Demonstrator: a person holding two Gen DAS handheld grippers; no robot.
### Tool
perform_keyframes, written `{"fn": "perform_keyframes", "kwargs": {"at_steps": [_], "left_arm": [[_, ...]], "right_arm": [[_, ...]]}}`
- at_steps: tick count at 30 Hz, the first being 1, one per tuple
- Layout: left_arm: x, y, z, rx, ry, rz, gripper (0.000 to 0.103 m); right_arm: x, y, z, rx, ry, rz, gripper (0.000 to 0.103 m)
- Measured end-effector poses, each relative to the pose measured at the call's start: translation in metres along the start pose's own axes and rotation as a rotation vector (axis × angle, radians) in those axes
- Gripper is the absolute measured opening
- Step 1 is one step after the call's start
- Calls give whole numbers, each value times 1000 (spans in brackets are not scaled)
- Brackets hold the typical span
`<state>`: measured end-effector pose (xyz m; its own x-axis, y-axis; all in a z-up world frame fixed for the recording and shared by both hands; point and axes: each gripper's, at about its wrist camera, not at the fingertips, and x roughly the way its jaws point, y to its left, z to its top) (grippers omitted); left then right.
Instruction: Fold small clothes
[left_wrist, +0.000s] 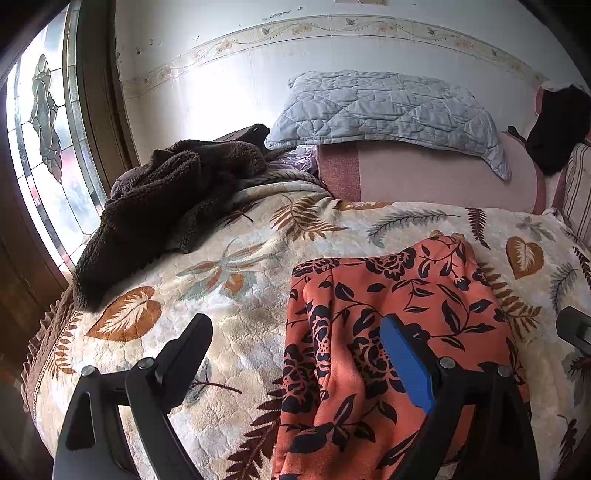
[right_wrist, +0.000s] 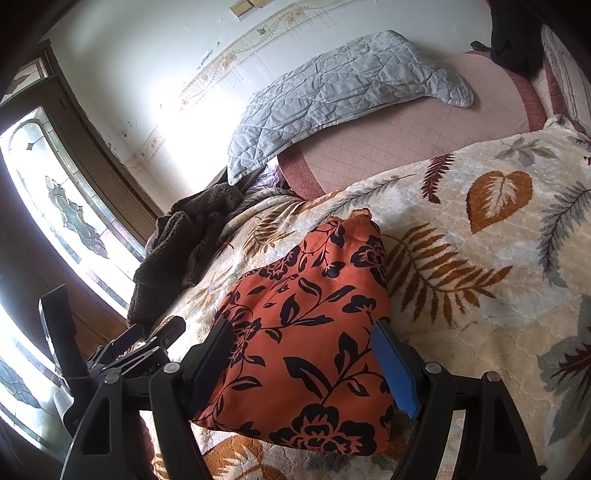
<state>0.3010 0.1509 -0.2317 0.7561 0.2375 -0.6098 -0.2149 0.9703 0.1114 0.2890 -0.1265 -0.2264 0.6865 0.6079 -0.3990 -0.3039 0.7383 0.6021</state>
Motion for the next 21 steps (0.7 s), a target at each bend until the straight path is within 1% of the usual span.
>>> {"fn": "perform_keyframes", "kwargs": {"at_steps": [21], "left_arm": [[2,-1,0,2,4,3,92]], "right_arm": [[0,3,0,-8,-1,10,79]]}}
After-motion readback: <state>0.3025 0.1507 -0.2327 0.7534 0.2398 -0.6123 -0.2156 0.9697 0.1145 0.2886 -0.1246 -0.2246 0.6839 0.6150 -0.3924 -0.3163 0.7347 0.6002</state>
